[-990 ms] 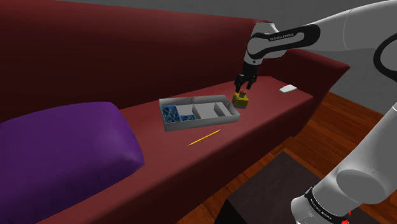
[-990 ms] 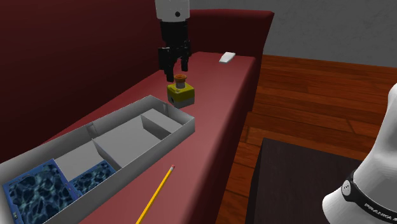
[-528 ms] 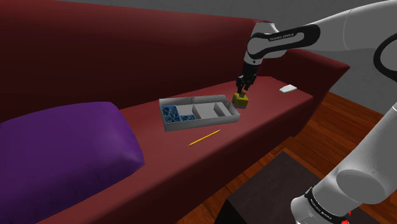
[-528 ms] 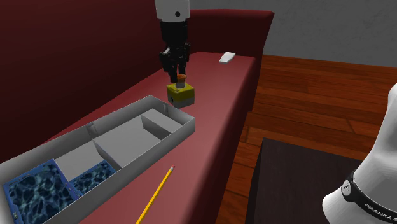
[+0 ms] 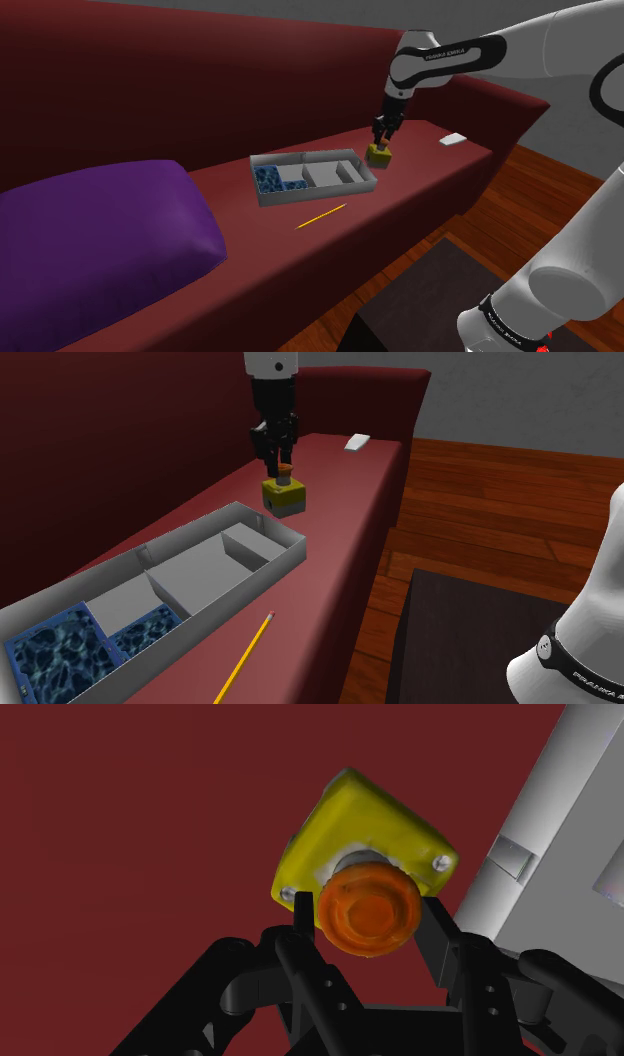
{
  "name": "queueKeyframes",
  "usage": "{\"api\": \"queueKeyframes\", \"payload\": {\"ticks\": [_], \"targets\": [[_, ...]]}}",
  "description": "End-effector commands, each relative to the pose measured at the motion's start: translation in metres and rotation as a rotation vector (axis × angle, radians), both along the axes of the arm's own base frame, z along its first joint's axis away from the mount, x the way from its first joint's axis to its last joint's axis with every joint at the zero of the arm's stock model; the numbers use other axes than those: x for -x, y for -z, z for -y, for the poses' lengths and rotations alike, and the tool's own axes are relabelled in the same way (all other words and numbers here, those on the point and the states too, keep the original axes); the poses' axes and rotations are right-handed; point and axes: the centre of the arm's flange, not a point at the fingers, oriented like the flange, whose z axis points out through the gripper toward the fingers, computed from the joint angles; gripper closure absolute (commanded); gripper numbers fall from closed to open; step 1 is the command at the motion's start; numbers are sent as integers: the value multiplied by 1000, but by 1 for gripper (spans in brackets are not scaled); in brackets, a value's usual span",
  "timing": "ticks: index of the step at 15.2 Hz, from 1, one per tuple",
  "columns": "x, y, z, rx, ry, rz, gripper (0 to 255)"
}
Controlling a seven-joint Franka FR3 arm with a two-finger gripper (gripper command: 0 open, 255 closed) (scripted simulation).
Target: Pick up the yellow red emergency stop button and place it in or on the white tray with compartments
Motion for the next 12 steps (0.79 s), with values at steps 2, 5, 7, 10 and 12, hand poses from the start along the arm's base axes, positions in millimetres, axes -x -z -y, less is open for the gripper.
{"api": "queueKeyframes", "payload": {"ticks": [2,5,7,10,12], "targets": [[0,-16,0,0,0,0,255],[0,-32,0,0,0,0,255],[0,-42,0,0,0,0,255],[0,-58,0,0,0,0,255],[0,-69,0,0,0,0,255]]}}
